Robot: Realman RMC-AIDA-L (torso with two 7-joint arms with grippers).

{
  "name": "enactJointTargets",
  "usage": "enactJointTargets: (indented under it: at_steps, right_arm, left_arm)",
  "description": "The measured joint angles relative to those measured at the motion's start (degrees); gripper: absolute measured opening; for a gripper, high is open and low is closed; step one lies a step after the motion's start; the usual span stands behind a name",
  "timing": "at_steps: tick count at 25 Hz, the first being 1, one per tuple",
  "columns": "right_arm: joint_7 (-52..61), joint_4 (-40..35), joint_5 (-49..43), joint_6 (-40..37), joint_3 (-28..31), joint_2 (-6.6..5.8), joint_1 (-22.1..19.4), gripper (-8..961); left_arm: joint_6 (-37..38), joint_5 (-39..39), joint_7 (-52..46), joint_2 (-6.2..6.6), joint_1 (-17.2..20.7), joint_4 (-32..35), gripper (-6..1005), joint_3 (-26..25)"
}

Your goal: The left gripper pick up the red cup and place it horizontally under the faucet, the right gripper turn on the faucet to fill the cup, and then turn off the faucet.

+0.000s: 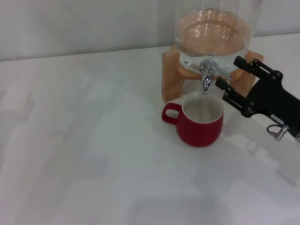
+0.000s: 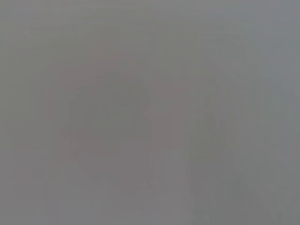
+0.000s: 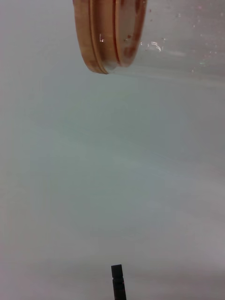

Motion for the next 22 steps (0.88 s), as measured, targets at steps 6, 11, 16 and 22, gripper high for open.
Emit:
enactJointTargets:
  at_steps: [6, 11, 16, 22]
  right_arm:
    - [0.0, 0.0, 0.0, 0.1, 0.0, 0.0, 0.0, 617]
    - [0.0, 0.0, -0.1, 0.1, 0.0, 0.0, 0.0, 617]
    - [0.0, 0.0, -0.1, 0.1, 0.0, 0.0, 0.0, 617]
    - [0.0, 0.0, -0.1, 0.1, 0.0, 0.0, 0.0, 617]
  left_arm:
    - [-0.2, 0.0, -0.1, 0.0, 0.0, 0.0, 747, 0.0]
    - [-0.3, 0.0, -0.1, 0.0, 0.1, 0.0, 747, 0.0]
    - [-0.3, 0.0, -0.1, 0.0, 0.2, 0.0, 747, 0.0]
    - [-0.3, 0.0, -0.1, 0.0, 0.2, 0.0, 747, 0.0]
